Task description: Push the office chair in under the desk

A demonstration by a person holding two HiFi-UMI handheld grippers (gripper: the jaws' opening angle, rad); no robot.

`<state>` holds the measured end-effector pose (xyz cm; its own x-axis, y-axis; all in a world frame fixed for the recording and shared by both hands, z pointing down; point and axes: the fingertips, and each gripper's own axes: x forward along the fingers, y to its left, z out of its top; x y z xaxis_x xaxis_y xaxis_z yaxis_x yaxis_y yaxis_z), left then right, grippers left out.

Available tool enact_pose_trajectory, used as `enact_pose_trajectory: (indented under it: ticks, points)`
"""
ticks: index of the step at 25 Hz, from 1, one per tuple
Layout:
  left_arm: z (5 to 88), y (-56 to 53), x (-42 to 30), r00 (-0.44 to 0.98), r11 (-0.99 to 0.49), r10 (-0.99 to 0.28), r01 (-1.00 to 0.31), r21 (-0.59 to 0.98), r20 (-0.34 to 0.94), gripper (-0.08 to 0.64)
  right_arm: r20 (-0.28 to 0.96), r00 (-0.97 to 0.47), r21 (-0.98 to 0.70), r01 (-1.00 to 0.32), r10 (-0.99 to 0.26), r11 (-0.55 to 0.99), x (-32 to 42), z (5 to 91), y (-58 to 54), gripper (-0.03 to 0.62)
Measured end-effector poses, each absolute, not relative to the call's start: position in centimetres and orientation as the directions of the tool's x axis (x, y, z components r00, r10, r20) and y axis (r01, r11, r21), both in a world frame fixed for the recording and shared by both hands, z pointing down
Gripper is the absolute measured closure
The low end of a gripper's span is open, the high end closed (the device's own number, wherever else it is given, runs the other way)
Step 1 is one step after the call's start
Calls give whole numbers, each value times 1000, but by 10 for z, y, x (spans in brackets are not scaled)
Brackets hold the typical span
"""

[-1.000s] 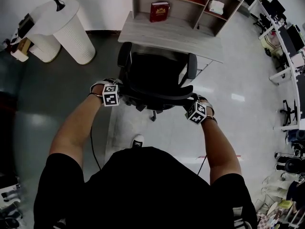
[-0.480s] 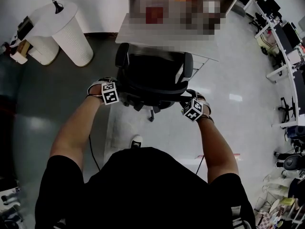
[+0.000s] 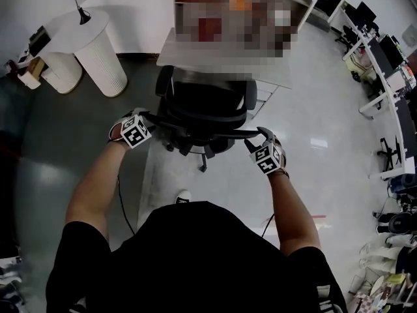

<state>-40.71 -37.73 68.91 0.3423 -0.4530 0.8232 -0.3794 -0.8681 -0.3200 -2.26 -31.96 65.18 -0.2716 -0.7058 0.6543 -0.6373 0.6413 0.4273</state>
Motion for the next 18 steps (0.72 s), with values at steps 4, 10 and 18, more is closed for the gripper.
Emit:
enact_pose_trajectory:
  ticks: [4, 10, 18]
  points:
    - [666, -350, -396, 407, -837, -496, -461, -297, 767, 333, 570, -273, 390, -740, -775, 548, -5, 623, -304, 358]
    - [631, -321, -374, 503, -777, -575, -583, -238, 645, 410, 357, -296, 272, -875, -886, 402, 10, 554, -279, 487]
    - [581, -299, -333, 557, -710, -675, -669, -220, 484, 520, 219, -358, 31, -927, -908, 373, 20, 498, -250, 537]
